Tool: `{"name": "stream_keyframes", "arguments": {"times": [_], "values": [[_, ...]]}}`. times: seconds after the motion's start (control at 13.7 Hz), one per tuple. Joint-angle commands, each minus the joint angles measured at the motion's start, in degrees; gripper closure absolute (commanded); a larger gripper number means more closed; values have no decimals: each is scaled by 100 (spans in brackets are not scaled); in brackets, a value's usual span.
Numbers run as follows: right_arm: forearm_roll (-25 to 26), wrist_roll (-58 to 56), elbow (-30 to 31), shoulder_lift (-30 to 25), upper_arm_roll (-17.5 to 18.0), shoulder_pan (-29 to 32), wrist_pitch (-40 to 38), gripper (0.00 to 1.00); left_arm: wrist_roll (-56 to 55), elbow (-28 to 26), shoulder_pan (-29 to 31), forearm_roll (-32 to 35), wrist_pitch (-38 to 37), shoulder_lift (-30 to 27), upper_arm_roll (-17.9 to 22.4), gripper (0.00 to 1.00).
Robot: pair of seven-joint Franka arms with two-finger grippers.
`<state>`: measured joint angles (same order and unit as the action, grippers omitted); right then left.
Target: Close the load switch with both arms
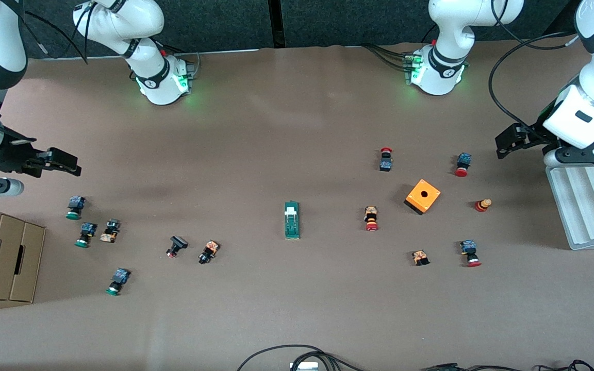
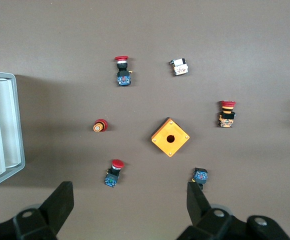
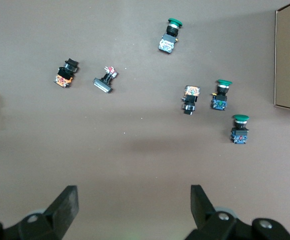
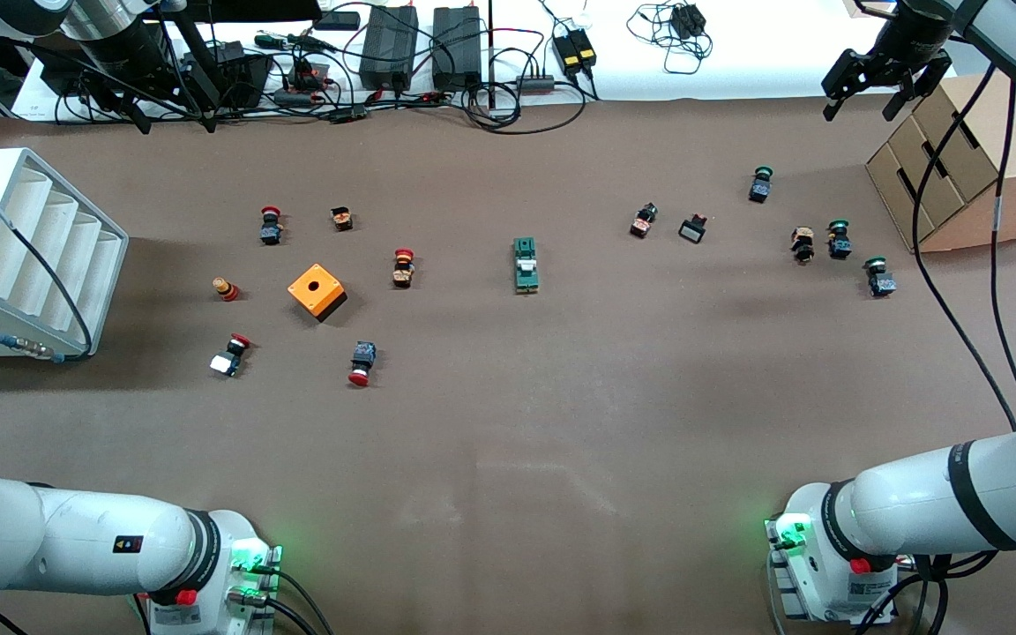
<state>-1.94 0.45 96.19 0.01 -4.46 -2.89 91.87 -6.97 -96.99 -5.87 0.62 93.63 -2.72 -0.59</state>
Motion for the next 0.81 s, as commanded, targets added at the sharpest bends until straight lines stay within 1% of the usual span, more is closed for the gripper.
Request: {"name": "stream_keyframes", "arguments": {"times": [0.0,0.44,0.73], "values": [[177,8,-100,-10,-2,-1,-117,0,-50,75,-55,52,-161,-18,33,0],[168,8,-100,-1,-2,8,-117,0,-59,75,-55,52,-170,-18,33,0],[89,-10,-100,104,-46,34,-64,0,-59,66,-55,52,-170,-18,41,0]]}}
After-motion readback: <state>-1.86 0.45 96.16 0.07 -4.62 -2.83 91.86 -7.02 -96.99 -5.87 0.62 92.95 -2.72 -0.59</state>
